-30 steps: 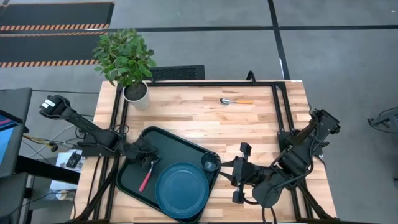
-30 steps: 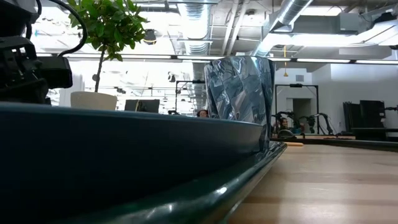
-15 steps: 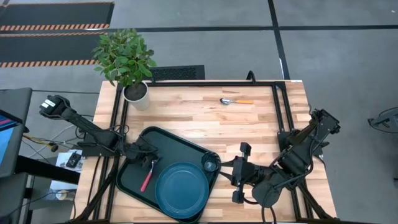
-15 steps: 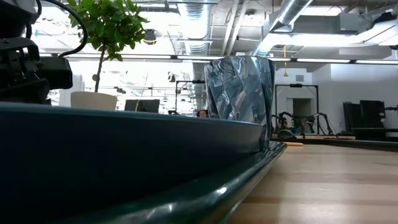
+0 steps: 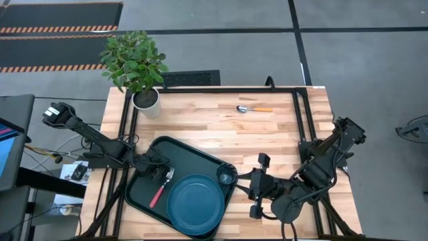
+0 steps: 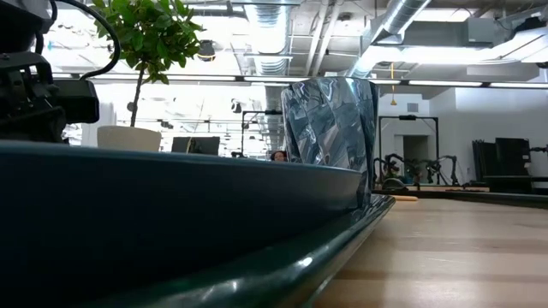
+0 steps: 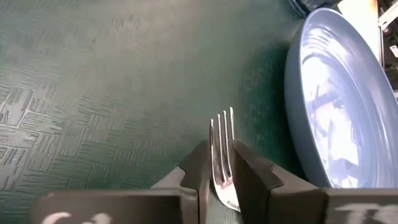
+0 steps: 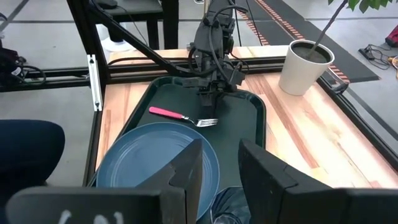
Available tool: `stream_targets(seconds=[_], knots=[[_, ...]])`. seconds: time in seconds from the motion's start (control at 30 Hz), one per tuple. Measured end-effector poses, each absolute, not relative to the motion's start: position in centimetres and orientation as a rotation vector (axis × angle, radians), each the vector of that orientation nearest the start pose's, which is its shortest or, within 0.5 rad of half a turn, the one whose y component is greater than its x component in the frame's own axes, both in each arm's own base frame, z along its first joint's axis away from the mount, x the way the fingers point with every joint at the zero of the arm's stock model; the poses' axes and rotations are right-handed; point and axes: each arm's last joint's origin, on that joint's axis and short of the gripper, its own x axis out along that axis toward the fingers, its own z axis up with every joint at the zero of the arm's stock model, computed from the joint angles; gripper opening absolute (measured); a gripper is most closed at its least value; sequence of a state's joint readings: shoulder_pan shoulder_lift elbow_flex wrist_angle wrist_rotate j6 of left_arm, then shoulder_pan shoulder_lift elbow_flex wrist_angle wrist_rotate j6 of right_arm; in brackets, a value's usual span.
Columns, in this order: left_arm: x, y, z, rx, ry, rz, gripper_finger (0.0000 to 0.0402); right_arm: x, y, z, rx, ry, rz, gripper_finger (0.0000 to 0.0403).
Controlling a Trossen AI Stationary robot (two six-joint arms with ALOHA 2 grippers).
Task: Pick and place plate/cup/fork/spoon on tray
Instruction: Put the pink fork on the black serving tray to the left of the dark blue plate, then put the yellow spoon on the black serving tray to the left of the pink fork
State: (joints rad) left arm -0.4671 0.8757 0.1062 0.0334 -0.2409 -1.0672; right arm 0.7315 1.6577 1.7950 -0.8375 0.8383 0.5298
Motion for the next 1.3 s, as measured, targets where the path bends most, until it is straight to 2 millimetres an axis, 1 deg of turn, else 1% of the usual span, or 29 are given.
stream_targets(seconds=[0.13,0.2,0.3,0.37,0.43,0.57,0.67,0.73,0.83,0.93,1.07,1.2,1.3], knots=[[12.8,-5.7,11.6,-0.758,0.703,0.172,0.0071,27.2,20.8,40.1,0.071,0.456,-0.279,0.0127],[12.8,-5.7,11.7,-0.766,0.695,0.162,0.0085,27.4,19.9,39.7,0.086,0.471,-0.353,0.0127],[12.8,-5.7,12.1,-0.781,0.68,0.132,0.0111,28.3,18.0,38.5,0.082,0.531,-0.469,0.0127],[12.7,-5.7,12.5,-0.794,0.659,0.109,0.0129,28.9,16.0,38.0,0.087,0.579,-0.557,0.0127],[12.6,-5.7,12.9,-0.804,0.637,0.088,0.0147,29.3,13.6,37.9,0.099,0.626,-0.636,0.0127],[12.5,-5.6,13.7,-0.827,0.582,0.049,0.0176,30.0,8.3,37.0,0.02,0.826,-0.756,0.0142],[12.3,-5.5,14.2,-0.847,0.545,0.026,0.019,30.1,4.4,36.9,-0.055,0.939,-0.844,0.017],[12.2,-5.5,14.5,-0.86,0.52,0.011,0.0196,30.0,1.9,36.7,-0.081,1.033,-0.87,0.0195],[12.1,-5.4,14.9,-0.874,0.494,-0.005,0.0199,29.5,-1.6,35.7,-0.109,1.141,-0.89,0.023],[12.0,-5.3,15.2,-0.884,0.47,-0.02,0.0199,28.5,-4.9,33.6,-0.046,1.23,-0.85,0.0246],[11.8,-5.2,15.6,-0.89,0.44,-0.04,0.0199,26.5,-8.7,29.0,0.028,1.271,-0.762,0.0245],[11.7,-5.2,15.9,-0.894,0.412,-0.051,0.0199,25.2,-12.0,24.5,0.098,1.274,-0.617,0.0239],[11.6,-5.1,16.1,-0.897,0.389,-0.037,0.0199,24.5,-14.7,22.0,0.138,1.299,-0.536,0.0236]])
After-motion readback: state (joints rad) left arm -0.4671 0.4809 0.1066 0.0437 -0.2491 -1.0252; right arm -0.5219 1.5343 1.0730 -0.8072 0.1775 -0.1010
